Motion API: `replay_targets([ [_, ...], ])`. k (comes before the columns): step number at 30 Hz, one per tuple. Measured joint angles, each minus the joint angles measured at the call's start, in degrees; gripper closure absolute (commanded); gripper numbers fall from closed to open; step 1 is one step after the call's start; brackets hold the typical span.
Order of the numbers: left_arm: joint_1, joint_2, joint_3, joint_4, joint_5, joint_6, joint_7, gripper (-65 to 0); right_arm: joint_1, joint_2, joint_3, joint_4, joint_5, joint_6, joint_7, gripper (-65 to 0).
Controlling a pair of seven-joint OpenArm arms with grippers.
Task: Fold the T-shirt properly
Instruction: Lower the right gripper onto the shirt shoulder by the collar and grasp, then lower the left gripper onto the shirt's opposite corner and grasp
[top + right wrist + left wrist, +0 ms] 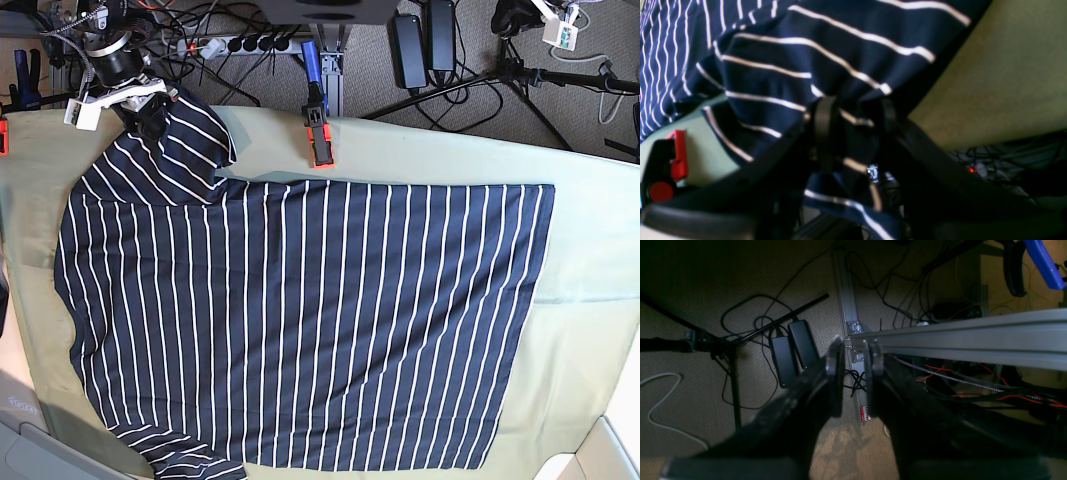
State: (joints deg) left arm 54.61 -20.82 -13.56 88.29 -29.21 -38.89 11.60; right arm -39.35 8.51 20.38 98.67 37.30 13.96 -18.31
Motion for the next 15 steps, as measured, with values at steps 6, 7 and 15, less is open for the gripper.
replay_targets([
  [6,0.1,0.2,-3.4,4.7,-4.9,-0.1,4.3,-14.0,0.4,-0.1,-0.2,0.0,0.0,0.1,-0.9,0.0],
  [7,0.1,0.2,-4.9,6.3,-5.0,-0.1,4.3,-14.0,0.4,-0.1,-0.2,0.0,-0.6,0.1,-0.9,0.0],
  [15,-2.6,-3.9,-18.3,14.0,-12.6,0.0,4.2,-14.0,0.8,-0.1,-0.2,0.0,-2.6,0.1,-0.8,0.0],
])
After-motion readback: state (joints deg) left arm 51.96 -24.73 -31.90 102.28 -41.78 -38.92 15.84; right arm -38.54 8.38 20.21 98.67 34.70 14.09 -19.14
